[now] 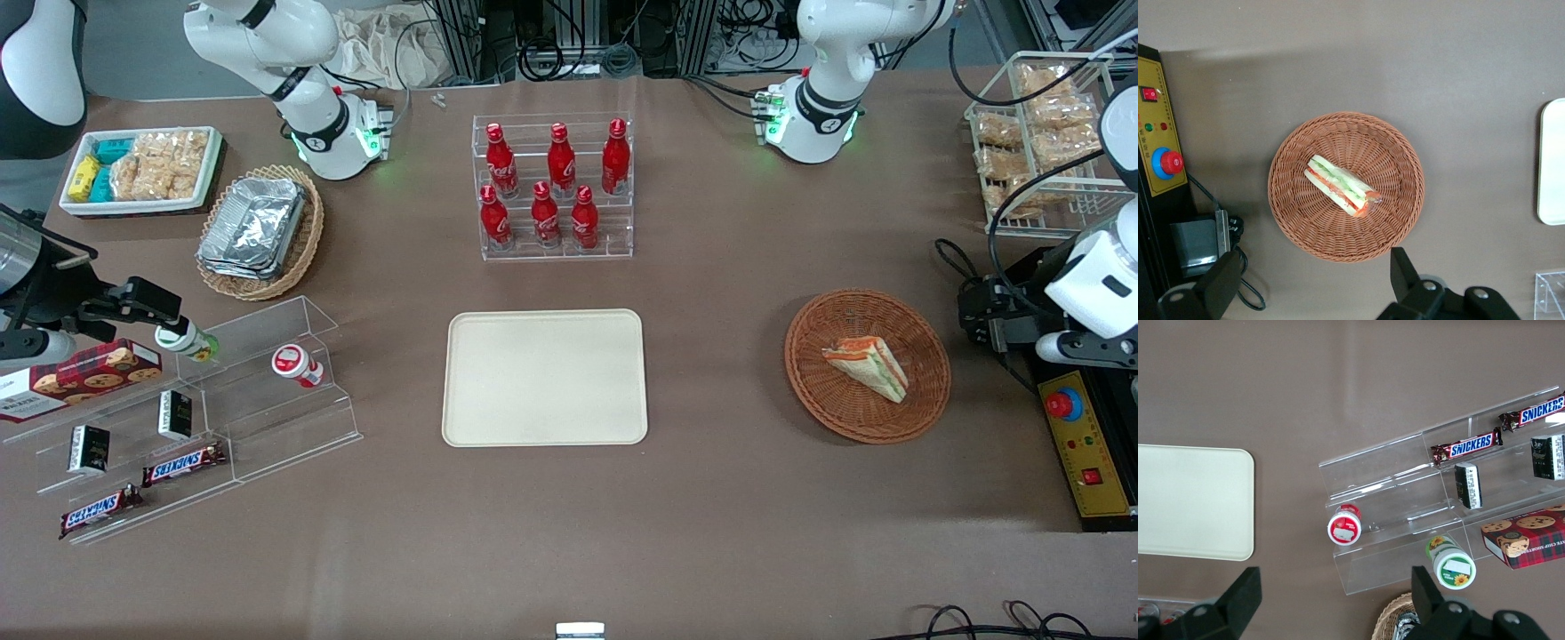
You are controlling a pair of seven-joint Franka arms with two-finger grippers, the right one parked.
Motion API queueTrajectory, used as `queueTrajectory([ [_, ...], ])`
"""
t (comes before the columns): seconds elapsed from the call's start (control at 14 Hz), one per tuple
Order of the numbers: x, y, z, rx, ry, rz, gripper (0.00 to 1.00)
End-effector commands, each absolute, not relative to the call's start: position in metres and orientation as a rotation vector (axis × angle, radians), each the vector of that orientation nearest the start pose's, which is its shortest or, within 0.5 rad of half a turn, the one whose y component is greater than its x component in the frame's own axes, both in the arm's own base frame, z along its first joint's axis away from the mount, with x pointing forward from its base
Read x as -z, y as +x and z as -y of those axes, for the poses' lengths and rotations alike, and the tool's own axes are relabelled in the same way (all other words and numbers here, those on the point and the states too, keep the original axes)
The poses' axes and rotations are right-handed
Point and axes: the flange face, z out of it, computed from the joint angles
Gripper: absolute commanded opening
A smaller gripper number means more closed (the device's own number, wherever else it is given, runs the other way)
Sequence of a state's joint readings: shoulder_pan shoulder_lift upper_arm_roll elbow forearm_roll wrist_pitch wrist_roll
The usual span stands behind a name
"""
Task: Place sandwich from basket to tray
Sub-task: 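Move the left gripper down over the wrapped sandwich in the wicker basket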
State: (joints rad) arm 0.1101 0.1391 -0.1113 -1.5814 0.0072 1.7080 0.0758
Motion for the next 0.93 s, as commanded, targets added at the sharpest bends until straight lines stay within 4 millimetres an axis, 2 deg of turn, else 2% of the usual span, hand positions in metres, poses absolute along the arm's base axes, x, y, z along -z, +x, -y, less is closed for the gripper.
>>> queueTrajectory([
  [0.0,-0.551,0.609,0.000,-0.047,-3.159,-0.032,1.00],
  [0.14,-0.551,0.613,-0.001,-0.057,-3.173,-0.022,1.00],
  [0.29,-0.536,0.612,-0.001,-0.153,-3.159,0.004,1.00],
  [0.36,-0.530,0.612,0.001,-0.173,-3.148,0.094,1.00],
  [0.5,-0.502,0.605,0.002,-0.221,-3.115,0.339,1.00],
  [0.64,-0.480,0.601,0.002,-0.170,-3.082,0.569,1.00],
  [0.86,-0.424,0.592,0.002,-0.138,-2.977,0.920,1.00],
])
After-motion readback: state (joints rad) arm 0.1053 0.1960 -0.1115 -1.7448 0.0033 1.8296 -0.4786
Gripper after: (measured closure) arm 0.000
